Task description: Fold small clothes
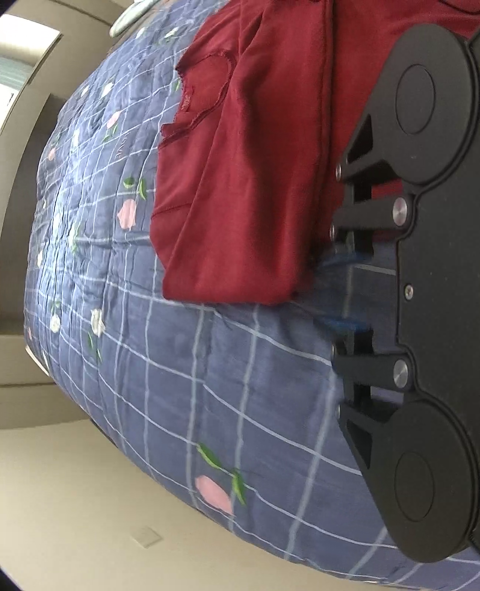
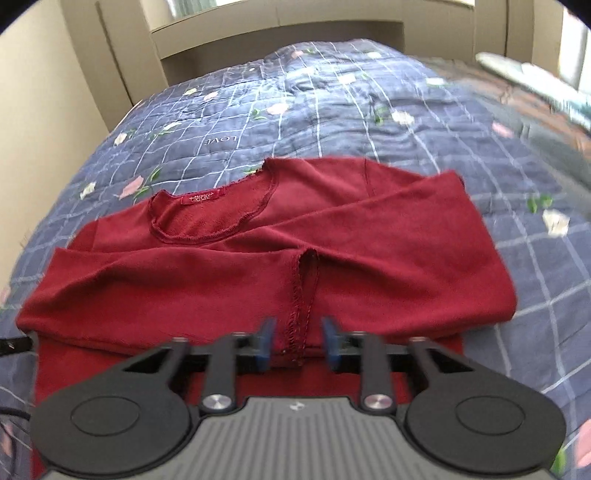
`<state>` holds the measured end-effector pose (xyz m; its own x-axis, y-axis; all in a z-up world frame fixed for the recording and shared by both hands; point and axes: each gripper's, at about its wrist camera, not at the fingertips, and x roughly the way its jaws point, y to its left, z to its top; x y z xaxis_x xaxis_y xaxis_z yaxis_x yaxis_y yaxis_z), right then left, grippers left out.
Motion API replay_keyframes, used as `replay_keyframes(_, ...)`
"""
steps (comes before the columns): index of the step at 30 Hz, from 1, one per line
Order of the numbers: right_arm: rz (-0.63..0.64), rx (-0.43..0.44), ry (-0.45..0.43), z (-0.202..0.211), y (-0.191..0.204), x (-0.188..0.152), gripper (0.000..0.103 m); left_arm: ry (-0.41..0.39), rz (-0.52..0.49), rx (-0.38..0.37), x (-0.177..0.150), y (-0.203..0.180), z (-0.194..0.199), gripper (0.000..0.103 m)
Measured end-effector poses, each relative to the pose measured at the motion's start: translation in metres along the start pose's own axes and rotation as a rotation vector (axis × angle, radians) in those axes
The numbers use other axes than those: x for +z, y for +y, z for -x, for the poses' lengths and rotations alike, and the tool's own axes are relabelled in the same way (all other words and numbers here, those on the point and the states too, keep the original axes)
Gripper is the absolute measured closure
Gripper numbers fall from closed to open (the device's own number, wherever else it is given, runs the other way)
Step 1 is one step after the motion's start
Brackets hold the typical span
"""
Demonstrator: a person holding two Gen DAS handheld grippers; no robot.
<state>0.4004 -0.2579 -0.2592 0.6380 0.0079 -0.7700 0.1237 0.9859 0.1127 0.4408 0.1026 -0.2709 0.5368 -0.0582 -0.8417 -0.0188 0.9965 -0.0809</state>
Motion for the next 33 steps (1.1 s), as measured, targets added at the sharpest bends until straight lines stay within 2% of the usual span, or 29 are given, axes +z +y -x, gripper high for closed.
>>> replay_keyframes(1, 0.025, -0.011, -0.010, 0.001, 0.003, 0.000, 0.040, -0.003, 0.014, 0.000, -0.002, 0.001, 0.003, 0.050)
replay_keyframes(2, 0.053, -0.021, -0.019, 0.002, 0.006, 0.001, 0.034, -0.006, 0.028, 0.001, -0.004, 0.003, 0.007, 0.036)
replay_keyframes(3, 0.081, -0.032, -0.026, 0.002, 0.010, 0.001, 0.031, -0.014, 0.046, 0.000, -0.005, 0.005, 0.012, 0.029)
replay_keyframes(5, 0.125, -0.058, -0.031, -0.001, 0.016, 0.000, 0.019, -0.032, 0.079, -0.015, -0.005, 0.008, 0.018, 0.024)
replay_keyframes(8, 0.160, -0.090, -0.029, -0.008, 0.020, -0.003, 0.014, -0.060, 0.132, -0.025, 0.001, 0.011, 0.019, 0.016)
replay_keyframes(12, 0.179, -0.146, -0.002, -0.019, 0.019, -0.009, 0.009, -0.042, 0.195, 0.015, 0.015, 0.013, 0.003, 0.016)
replay_keyframes(15, 0.194, -0.167, -0.001, -0.024, 0.015, -0.015, 0.006, 0.032, 0.197, 0.092, 0.019, 0.014, -0.016, 0.017)
replay_keyframes(17, 0.207, -0.175, -0.003, -0.024, 0.014, -0.016, 0.005, 0.067, 0.187, 0.113, 0.018, 0.015, -0.025, 0.016)
replay_keyframes(24, 0.215, -0.216, 0.001, -0.020, 0.016, -0.019, 0.002, 0.051, 0.158, 0.156, 0.008, 0.024, -0.022, 0.016)
replay_keyframes(28, 0.217, -0.225, -0.003, -0.005, 0.014, -0.025, 0.001, 0.060, 0.141, 0.209, 0.006, 0.028, -0.018, 0.019)
replay_keyframes(31, 0.220, -0.223, -0.012, 0.012, 0.009, -0.035, 0.000, 0.062, 0.137, 0.193, 0.001, 0.033, -0.011, 0.018)
replay_keyframes(33, 0.217, -0.218, -0.007, 0.024, 0.004, -0.043, 0.000, 0.051, 0.137, 0.176, -0.004, 0.035, -0.003, 0.013)
